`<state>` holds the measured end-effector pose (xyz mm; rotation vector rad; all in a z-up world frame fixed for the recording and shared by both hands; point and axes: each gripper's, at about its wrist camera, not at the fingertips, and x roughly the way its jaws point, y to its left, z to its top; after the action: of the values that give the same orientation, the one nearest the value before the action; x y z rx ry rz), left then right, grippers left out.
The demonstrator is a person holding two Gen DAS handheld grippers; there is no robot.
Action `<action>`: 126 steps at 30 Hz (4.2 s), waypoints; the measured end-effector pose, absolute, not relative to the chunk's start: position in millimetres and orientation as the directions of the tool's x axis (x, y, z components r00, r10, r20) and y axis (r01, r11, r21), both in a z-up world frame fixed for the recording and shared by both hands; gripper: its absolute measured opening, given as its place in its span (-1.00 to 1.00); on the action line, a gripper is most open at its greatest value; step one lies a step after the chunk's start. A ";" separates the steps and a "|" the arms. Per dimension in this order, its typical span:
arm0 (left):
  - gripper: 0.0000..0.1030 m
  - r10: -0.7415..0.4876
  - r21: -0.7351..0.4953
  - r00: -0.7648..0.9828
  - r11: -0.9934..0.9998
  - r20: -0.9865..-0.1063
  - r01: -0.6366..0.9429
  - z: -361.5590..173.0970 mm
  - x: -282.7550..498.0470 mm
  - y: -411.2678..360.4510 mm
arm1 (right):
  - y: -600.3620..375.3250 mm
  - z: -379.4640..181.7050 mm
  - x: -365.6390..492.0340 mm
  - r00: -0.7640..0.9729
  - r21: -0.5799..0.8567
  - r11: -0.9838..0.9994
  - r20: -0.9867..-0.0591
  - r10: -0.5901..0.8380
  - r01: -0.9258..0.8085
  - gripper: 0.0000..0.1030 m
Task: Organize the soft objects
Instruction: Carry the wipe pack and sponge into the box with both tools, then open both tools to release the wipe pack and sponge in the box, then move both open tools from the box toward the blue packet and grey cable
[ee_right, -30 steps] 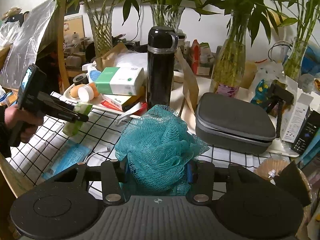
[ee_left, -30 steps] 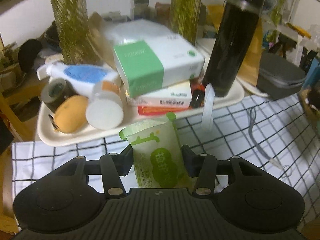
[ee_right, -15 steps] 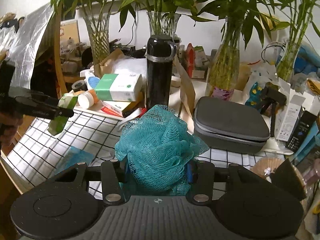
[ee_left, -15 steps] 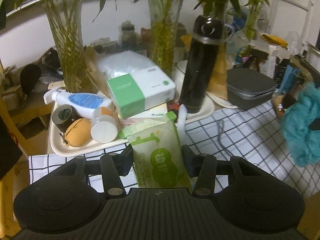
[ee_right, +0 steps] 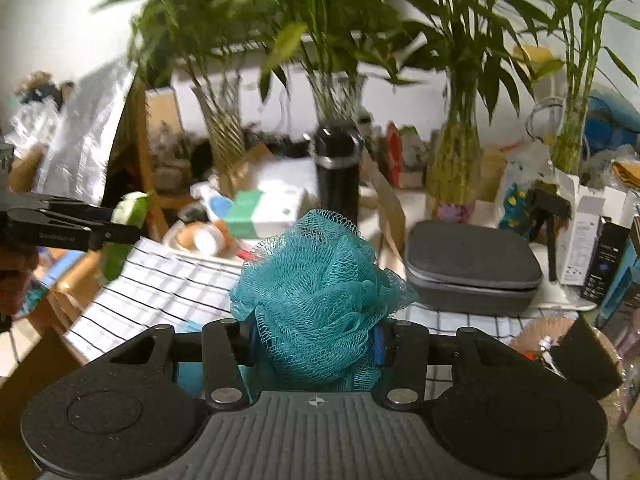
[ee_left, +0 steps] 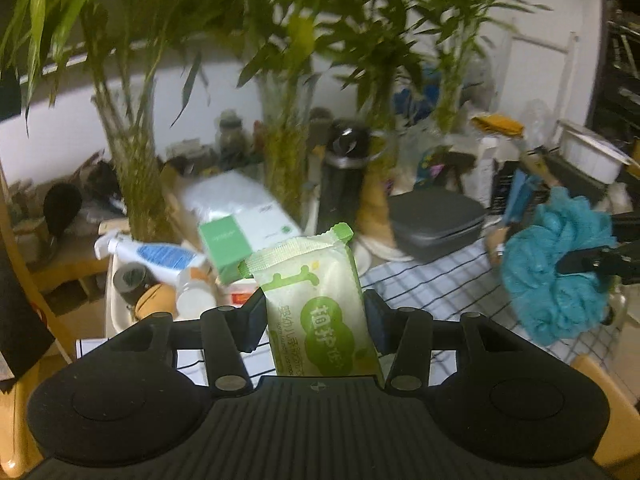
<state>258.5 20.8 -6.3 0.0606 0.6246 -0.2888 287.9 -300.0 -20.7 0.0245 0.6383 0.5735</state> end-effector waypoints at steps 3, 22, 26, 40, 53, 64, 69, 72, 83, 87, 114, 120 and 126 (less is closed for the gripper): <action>-0.06 -0.269 -0.029 0.772 0.950 -0.576 0.310 0.5 241.9 9.8 | -303.8 -14.7 274.9 0.648 0.216 0.824 -0.527 0.550 -0.525 -0.01; -0.06 -0.361 -0.076 0.712 0.914 -0.603 0.398 -4.2 155.5 -20.3 | -285.6 -7.6 186.3 0.491 0.261 0.646 -0.469 0.734 -0.717 -0.01; -0.06 -0.347 -0.087 0.688 0.919 -0.637 0.384 -12.7 144.9 -21.3 | -271.4 -13.4 173.7 0.456 0.237 0.634 -0.519 0.723 -0.736 0.00; -0.06 -0.248 -0.014 0.618 0.934 -0.746 0.358 -44.3 124.6 -31.2 | -233.6 -44.5 153.6 0.418 0.142 0.685 -0.698 0.581 -0.714 0.01; 0.09 -0.182 0.042 0.610 0.942 -0.772 0.334 -50.8 126.6 -31.6 | -235.1 -39.5 156.0 0.481 0.093 0.719 -0.684 0.549 -0.689 0.96; 0.37 -0.187 0.034 0.648 0.949 -0.739 0.314 -45.3 124.7 -25.5 | -236.9 -39.9 158.8 0.495 0.085 0.731 -0.682 0.538 -0.677 1.00; 0.37 -0.203 0.009 0.647 0.951 -0.735 0.309 -44.8 123.9 -21.6 | -236.4 -40.1 158.8 0.502 0.081 0.737 -0.682 0.532 -0.671 1.00; 0.37 -0.207 0.006 0.648 0.951 -0.733 0.310 -44.9 123.5 -21.7 | -236.9 -39.8 159.5 0.507 0.081 0.740 -0.679 0.531 -0.667 1.00; 0.37 -0.226 -0.021 0.678 0.955 -0.699 0.297 -40.6 121.8 -14.8 | -243.9 -37.2 164.2 0.539 0.098 0.766 -0.654 0.531 -0.636 1.00; 0.37 -0.231 -0.037 0.688 0.958 -0.688 0.284 -39.7 121.8 -12.3 | -245.8 -37.5 167.0 0.549 0.102 0.779 -0.652 0.522 -0.619 1.00; 0.37 -0.168 -0.054 0.721 0.982 -0.672 0.179 -37.2 136.9 11.2 | -276.4 -41.0 192.8 0.645 0.164 0.893 -0.638 0.420 -0.419 1.00; 0.37 -0.161 -0.062 0.715 0.985 -0.680 0.162 -41.4 149.5 19.2 | -281.7 -45.3 201.5 0.660 0.171 0.908 -0.637 0.398 -0.383 1.00; 0.37 -0.168 -0.079 0.714 0.985 -0.679 0.156 -43.4 163.4 27.3 | -282.8 -45.1 211.8 0.676 0.163 0.916 -0.630 0.382 -0.366 1.00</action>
<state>163.4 27.3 -43.4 -0.0170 0.7540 -0.1790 211.8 -282.8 -45.1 0.0233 0.7142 0.4209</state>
